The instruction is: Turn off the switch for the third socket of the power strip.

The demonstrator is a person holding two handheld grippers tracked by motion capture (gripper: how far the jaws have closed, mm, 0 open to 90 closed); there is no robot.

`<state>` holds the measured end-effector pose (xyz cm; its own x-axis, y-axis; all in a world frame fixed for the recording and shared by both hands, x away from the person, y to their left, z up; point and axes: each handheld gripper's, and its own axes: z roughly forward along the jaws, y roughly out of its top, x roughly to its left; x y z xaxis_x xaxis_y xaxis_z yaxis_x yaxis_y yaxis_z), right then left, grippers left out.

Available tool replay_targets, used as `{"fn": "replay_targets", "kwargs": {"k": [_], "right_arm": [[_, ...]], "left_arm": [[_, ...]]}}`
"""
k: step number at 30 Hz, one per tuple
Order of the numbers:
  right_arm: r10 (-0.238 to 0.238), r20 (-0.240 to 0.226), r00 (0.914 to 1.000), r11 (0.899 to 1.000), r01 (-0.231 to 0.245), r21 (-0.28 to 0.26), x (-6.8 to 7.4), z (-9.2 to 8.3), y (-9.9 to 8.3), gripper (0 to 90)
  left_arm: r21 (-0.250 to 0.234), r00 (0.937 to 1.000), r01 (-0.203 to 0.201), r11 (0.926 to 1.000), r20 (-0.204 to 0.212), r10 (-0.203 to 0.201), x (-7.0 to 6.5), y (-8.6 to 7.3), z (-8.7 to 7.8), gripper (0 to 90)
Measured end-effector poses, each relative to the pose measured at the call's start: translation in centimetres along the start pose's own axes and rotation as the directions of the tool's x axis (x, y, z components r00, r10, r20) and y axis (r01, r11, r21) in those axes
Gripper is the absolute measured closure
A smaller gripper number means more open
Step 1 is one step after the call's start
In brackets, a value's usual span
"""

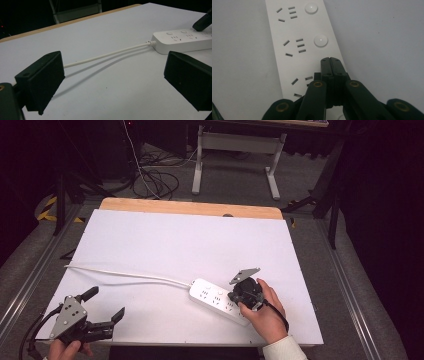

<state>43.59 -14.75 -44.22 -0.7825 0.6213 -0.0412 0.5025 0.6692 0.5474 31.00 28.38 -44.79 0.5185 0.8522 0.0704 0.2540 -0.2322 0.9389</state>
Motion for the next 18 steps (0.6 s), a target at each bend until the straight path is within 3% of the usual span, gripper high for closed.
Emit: {"fn": "replay_targets", "kwargs": {"k": [7, 18], "right_arm": [[0.012, -0.003, 0.9999, 0.995, -0.012, -0.094, -0.3, -1.3, -0.2, 90.0], [-0.026, 0.037, 0.9990, 0.986, 0.032, -0.164, 0.6, -2.6, 0.3, 90.0]], "left_arm": [[0.002, 1.0000, 0.000, 1.0000, 0.005, 0.000, 0.0, 0.0, 0.1, 3.4], [0.002, 1.0000, -0.002, 1.0000, 0.002, 0.002, 0.0, 0.0, 0.1, 3.4]]}}
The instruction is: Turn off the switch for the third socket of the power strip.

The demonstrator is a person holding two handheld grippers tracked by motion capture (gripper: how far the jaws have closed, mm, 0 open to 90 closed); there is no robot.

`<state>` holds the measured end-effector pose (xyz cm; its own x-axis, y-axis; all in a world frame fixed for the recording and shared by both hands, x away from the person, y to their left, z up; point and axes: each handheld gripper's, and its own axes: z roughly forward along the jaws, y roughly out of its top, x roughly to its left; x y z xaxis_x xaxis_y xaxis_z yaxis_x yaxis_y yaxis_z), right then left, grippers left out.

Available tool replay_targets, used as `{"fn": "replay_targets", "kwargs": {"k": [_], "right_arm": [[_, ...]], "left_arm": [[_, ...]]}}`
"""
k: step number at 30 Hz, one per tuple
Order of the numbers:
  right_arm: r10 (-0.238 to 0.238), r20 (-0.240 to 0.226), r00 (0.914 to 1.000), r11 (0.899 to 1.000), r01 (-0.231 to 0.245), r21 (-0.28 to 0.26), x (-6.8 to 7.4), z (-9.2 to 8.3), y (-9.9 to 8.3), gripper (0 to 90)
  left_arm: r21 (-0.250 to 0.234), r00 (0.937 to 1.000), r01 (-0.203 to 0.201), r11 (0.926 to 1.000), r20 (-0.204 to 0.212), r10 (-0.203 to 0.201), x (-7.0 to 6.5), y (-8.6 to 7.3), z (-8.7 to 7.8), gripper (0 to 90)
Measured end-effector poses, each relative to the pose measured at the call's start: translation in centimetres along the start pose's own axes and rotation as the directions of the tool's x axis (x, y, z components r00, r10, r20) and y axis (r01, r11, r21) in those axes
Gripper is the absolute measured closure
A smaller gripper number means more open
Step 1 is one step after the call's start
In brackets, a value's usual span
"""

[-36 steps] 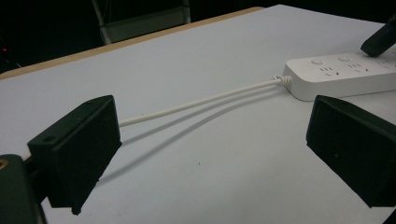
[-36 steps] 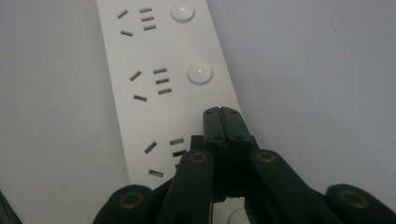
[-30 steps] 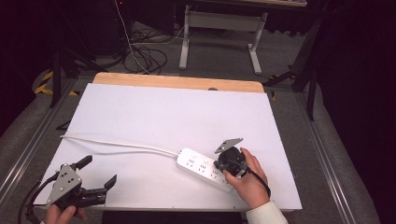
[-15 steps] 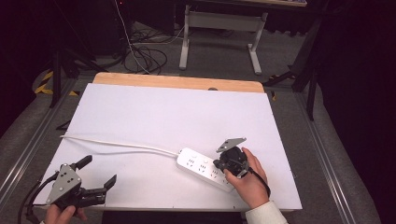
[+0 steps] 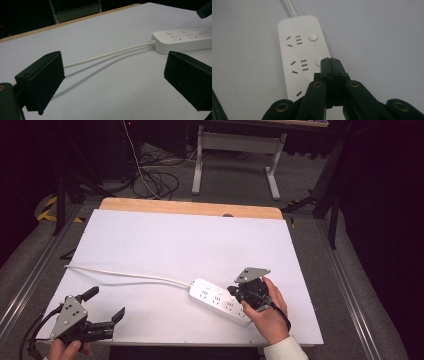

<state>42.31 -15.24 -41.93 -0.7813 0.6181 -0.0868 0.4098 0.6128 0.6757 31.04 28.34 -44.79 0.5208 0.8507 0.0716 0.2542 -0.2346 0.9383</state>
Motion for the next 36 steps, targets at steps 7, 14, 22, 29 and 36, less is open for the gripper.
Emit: {"fn": "replay_targets", "kwargs": {"k": [7, 14, 22, 29, 36], "right_arm": [[-0.057, 0.019, 0.9982, 0.997, 0.058, -0.054, 0.2, -0.6, 0.1, 85.3], [-0.045, -0.004, 0.9990, 0.997, 0.045, -0.063, 0.0, -0.6, 0.1, 68.5], [-0.047, -0.026, 0.9986, 0.986, 0.042, -0.159, -0.1, -0.9, 0.1, 41.8], [-0.002, -0.053, 0.9986, 0.984, -0.008, -0.179, -0.4, -1.2, -0.1, 31.8], [-0.034, -0.063, 0.9974, 0.973, 0.018, -0.232, -0.3, -1.5, 0.0, 28.4]], "left_arm": [[0.000, 1.0000, 0.000, 1.0000, 0.001, 0.000, 0.0, 0.0, 0.0, 3.4], [0.001, 1.0000, 0.001, 1.0000, 0.001, -0.001, 0.0, 0.0, 0.0, 3.4], [0.001, 1.0000, 0.001, 1.0000, 0.000, -0.001, 0.0, 0.0, 0.0, 3.4], [0.001, 1.0000, 0.001, 1.0000, 0.002, -0.001, 0.0, 0.0, 0.0, 3.4], [0.001, 1.0000, 0.001, 1.0000, -0.002, -0.001, 0.0, 0.0, 0.0, 3.4]]}}
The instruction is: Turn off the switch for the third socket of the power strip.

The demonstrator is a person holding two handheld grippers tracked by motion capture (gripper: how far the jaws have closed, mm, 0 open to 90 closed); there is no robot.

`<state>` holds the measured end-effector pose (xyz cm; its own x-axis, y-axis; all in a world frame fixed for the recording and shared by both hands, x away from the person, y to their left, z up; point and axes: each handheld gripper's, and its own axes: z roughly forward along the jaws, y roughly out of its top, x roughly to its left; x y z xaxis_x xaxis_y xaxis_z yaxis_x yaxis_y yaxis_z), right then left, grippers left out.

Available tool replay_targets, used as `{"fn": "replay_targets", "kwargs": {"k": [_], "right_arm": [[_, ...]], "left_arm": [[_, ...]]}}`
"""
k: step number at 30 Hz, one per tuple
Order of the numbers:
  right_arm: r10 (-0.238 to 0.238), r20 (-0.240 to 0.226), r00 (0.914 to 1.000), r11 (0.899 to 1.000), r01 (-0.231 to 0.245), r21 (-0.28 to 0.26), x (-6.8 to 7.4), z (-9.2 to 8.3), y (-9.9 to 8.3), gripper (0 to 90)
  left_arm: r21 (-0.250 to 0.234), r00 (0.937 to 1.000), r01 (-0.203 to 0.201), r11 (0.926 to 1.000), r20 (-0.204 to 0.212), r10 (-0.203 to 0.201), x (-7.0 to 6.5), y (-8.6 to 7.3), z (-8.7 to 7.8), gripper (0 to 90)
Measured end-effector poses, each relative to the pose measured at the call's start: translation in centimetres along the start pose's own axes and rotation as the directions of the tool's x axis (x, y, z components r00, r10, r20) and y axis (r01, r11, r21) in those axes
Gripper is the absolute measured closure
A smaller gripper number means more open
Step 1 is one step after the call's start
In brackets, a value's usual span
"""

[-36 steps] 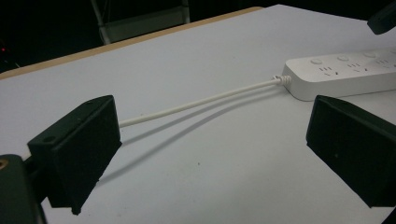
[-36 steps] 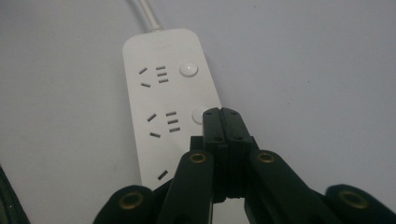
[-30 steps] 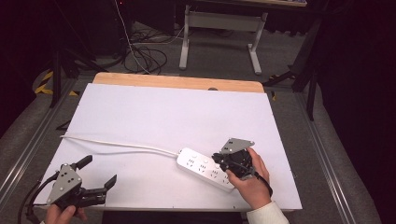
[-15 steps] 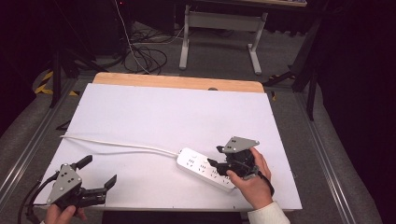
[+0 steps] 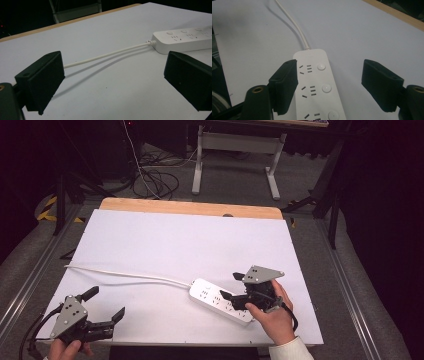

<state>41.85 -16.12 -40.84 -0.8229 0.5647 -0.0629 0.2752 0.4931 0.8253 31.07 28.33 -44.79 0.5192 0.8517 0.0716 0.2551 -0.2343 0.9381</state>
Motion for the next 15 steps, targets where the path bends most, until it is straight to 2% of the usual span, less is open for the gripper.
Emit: {"fn": "replay_targets", "kwargs": {"k": [5, 7, 10, 15], "right_arm": [[-0.025, 0.041, 0.9988, 0.999, 0.026, -0.037, -0.1, -0.4, -0.1, 21.7], [-0.012, 0.042, 0.9990, 0.998, 0.014, -0.057, -0.2, -0.6, -0.2, 18.3], [-0.018, 0.044, 0.9989, 0.998, 0.021, -0.061, -0.4, -1.1, -0.3, 18.1], [-0.002, 0.077, 0.9970, 0.995, 0.009, -0.095, -0.7, -2.2, -0.8, 13.7]], "left_arm": [[-0.001, 1.0000, 0.001, 1.0000, 0.000, -0.001, 0.0, 0.0, 0.0, 3.4], [0.001, 1.0000, 0.002, 1.0000, -0.001, -0.002, 0.0, 0.0, -0.1, 3.4], [-0.002, 1.0000, 0.003, 1.0000, 0.001, -0.003, 0.0, 0.0, -0.1, 3.4], [-0.005, 0.9998, 0.008, 1.0000, 0.016, -0.008, 0.1, 0.0, -0.1, 3.4]]}}
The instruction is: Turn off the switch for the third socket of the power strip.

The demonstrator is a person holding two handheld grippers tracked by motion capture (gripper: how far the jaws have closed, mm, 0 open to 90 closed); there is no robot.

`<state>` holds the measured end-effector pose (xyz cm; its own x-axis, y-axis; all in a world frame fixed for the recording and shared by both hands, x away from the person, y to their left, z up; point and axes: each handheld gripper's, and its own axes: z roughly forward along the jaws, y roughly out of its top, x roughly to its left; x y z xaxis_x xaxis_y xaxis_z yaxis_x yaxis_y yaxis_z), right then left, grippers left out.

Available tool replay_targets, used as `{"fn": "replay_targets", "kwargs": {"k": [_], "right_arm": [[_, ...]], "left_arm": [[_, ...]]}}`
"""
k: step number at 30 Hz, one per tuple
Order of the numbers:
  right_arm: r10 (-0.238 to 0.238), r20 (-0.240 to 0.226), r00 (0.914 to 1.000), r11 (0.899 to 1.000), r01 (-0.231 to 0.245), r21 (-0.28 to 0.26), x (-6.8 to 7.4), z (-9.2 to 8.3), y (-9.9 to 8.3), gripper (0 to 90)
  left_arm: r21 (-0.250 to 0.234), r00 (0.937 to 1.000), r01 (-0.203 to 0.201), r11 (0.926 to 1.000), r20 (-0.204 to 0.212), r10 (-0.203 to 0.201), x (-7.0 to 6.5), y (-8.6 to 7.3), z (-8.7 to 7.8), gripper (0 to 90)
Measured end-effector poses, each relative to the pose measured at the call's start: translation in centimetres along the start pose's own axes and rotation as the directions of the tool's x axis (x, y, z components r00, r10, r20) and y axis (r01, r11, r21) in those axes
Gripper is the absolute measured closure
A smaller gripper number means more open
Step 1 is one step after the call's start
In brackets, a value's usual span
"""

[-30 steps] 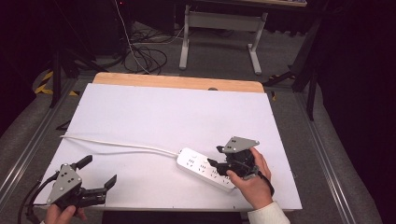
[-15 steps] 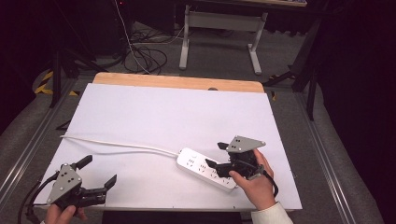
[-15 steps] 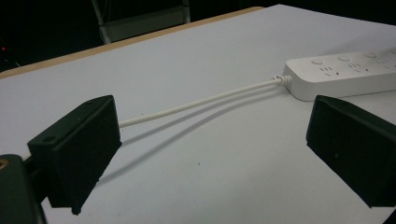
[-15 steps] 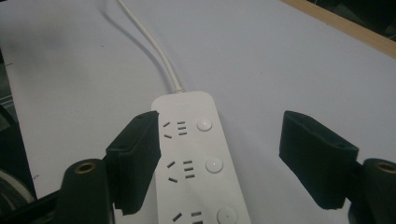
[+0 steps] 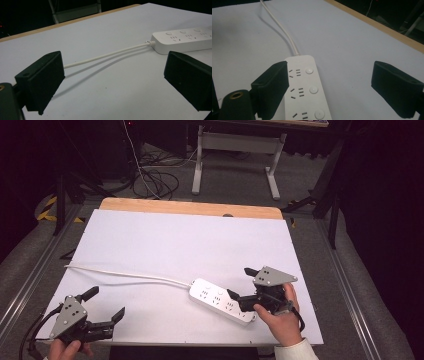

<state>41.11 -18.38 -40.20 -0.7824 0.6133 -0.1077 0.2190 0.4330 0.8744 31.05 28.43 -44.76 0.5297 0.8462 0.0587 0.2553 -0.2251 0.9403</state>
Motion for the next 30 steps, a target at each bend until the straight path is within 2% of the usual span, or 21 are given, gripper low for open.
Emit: {"fn": "replay_targets", "kwargs": {"k": [6, 8, 14, 21, 30], "right_arm": [[0.028, 0.028, 0.9992, 0.999, -0.028, -0.017, -1.0, -1.2, -1.0, 8.0], [0.043, 0.031, 0.9986, 0.999, -0.043, -0.021, -1.3, -1.6, -1.5, 7.0], [0.039, 0.028, 0.9989, 0.998, -0.037, -0.049, -2.0, -2.6, -3.3, 5.8], [0.134, 0.009, 0.9909, 0.989, -0.133, -0.064, -2.7, -3.0, -5.4, 5.8], [0.168, 0.001, 0.9858, 0.984, -0.167, -0.065, -3.2, -3.1, -7.6, 5.8]], "left_arm": [[-0.017, 0.9979, 0.029, 0.9994, 0.059, -0.028, 0.6, 0.0, -0.3, 2.9], [-0.008, 0.9985, 0.025, 0.9996, 0.049, -0.025, 0.5, 0.0, -0.3, 3.0], [-0.006, 0.9988, 0.023, 0.9997, 0.043, -0.023, 0.4, 0.0, -0.2, 3.1], [-0.009, 0.9992, 0.026, 0.9996, 0.031, -0.025, 0.4, 0.0, -0.2, 3.1], [-0.009, 0.9995, 0.024, 0.9997, 0.022, -0.024, 0.5, 0.0, -0.2, 3.0]]}}
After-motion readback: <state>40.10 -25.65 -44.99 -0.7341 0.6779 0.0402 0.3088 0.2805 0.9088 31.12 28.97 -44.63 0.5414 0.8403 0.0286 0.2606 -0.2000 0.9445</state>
